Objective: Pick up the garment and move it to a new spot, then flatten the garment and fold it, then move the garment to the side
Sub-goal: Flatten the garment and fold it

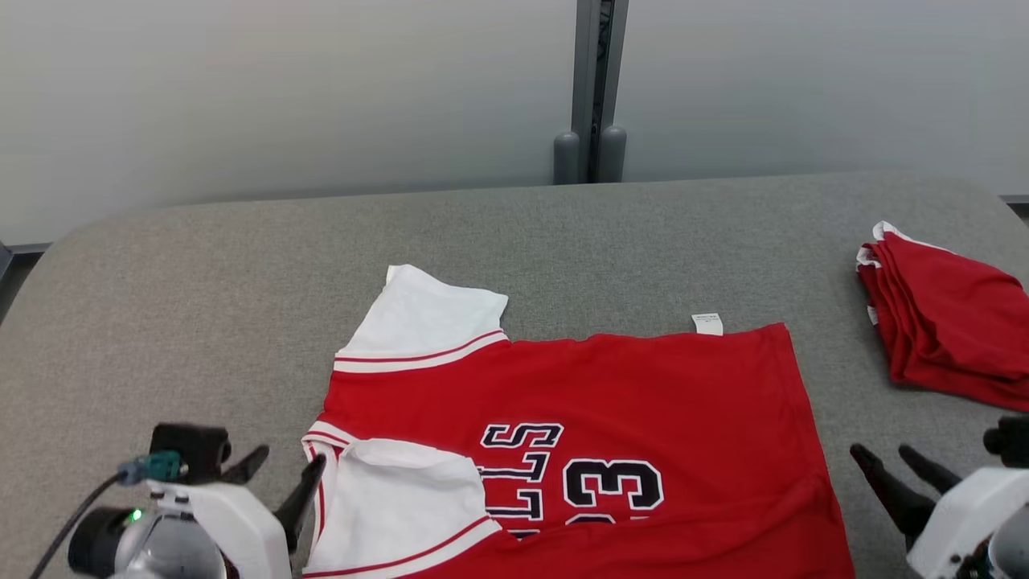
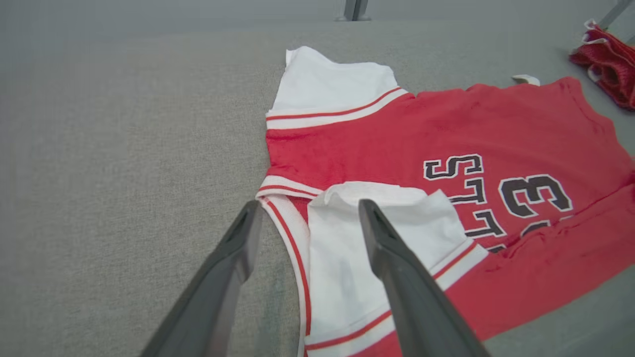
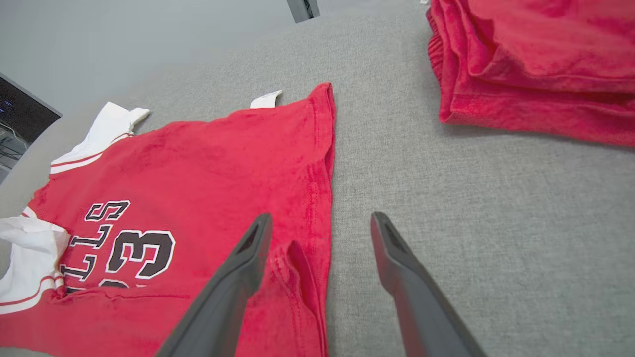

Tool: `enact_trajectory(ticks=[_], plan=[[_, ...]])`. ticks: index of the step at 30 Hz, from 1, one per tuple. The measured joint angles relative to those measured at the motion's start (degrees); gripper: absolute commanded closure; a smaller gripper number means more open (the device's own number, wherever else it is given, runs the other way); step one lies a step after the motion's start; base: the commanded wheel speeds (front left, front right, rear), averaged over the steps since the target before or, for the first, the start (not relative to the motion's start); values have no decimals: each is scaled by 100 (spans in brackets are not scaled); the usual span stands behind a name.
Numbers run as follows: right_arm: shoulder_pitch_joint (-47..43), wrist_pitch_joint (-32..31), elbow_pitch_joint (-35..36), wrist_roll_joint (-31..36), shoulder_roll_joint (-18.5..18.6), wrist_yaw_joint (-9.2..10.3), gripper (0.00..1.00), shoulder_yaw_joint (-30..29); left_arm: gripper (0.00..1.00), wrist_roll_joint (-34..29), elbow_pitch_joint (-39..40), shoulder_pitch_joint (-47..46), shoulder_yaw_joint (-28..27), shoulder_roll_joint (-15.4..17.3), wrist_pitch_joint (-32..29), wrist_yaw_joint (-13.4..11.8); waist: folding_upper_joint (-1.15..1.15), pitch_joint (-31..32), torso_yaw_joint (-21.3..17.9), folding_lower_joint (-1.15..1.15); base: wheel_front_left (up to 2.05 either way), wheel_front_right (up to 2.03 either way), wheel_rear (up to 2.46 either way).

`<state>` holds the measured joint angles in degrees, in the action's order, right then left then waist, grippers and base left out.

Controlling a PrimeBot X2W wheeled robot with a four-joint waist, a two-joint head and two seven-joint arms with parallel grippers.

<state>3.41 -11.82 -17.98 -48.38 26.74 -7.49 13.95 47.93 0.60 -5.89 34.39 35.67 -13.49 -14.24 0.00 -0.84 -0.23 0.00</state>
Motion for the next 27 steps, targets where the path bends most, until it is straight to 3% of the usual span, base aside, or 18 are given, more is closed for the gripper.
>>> enact_trajectory(ticks=[9, 14, 27], plan=[[1417, 16, -583, 698, -634, 0, 0, -312, 0, -136, -904, -1891, 32, -389, -299, 648, 0, -652, -60, 0, 0, 0, 0], [2087, -37, -983, 822, -666, 0, 0, -160, 0, -280, -1572, -2989, 237, -672, -669, 1032, 0, -1084, -78, 0, 0, 0, 0], [3345, -289, -1595, 688, -641, 0, 0, 567, 0, -516, -3283, -4803, 610, -1333, -1183, 1656, 0, -1958, -237, 0, 0, 0, 0]])
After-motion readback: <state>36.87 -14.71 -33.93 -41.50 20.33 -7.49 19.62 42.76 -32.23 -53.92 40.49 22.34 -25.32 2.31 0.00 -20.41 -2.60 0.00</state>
